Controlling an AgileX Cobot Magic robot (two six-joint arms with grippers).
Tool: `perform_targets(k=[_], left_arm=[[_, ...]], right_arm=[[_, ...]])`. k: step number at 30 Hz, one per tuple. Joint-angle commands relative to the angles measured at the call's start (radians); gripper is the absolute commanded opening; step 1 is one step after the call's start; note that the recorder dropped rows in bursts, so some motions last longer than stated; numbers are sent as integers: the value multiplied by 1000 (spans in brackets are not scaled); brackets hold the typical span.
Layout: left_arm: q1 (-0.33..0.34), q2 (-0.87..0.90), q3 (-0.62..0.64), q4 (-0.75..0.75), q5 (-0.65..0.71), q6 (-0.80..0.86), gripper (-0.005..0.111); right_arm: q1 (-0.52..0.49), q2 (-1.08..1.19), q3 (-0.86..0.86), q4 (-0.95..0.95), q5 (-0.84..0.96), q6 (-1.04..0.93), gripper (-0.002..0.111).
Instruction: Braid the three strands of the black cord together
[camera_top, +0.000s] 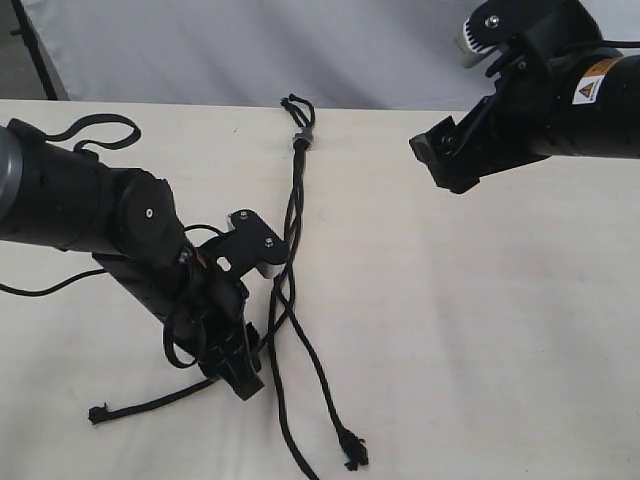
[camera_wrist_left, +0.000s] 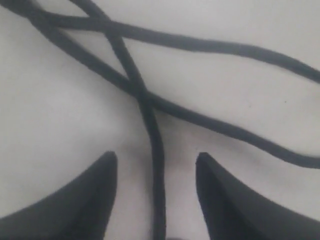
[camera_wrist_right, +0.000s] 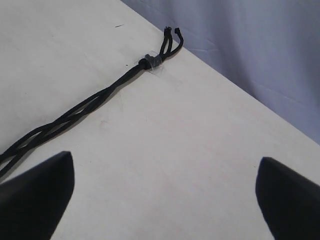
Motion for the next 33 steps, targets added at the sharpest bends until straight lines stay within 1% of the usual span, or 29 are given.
perform_targets(k=[1, 5, 8, 10, 12, 15, 17, 18, 21, 24, 29, 30, 31, 33], left_arm=[[2, -20, -10, 58, 1, -13, 56], [11, -91, -40, 66, 2, -31, 55], [45, -176, -74, 64, -12, -34, 55], [90, -241, -81, 54, -49, -36, 51], [138, -303, -81, 51, -88, -68, 41], [207, -376, -81, 51, -100, -83, 15], [247, -418, -79, 35, -109, -81, 0], [266, -436, -79, 32, -109, -81, 0], [308, -475, -79, 27, -113, -83, 0], [335, -496, -79, 22, -122, -83, 0], [340, -508, -79, 14, -161, -83, 0], [340, -508, -79, 14, -161, -81, 0], [340, -508, -79, 14, -161, -79, 0], [340, -508, -79, 14, -161, -79, 0]], right_arm=[[-6, -7, 2, 18, -2, 7, 90], [-6, -5, 2, 62, 0, 7, 90], [-6, -5, 2, 67, 0, 21, 90], [-4, -5, 2, 67, 16, 37, 90], [-4, -5, 2, 72, 23, 55, 90], [-4, -5, 2, 140, 41, 57, 90], [11, -5, 2, 167, 57, 55, 90], [23, -5, 2, 167, 62, 52, 90], [103, -5, 2, 167, 69, 48, 90], [202, 1, 2, 167, 71, 48, 90], [373, 88, 2, 167, 76, 48, 90], [406, 116, 2, 167, 78, 48, 90], [464, 174, 2, 167, 83, 48, 90], [520, 245, 2, 167, 83, 48, 90]])
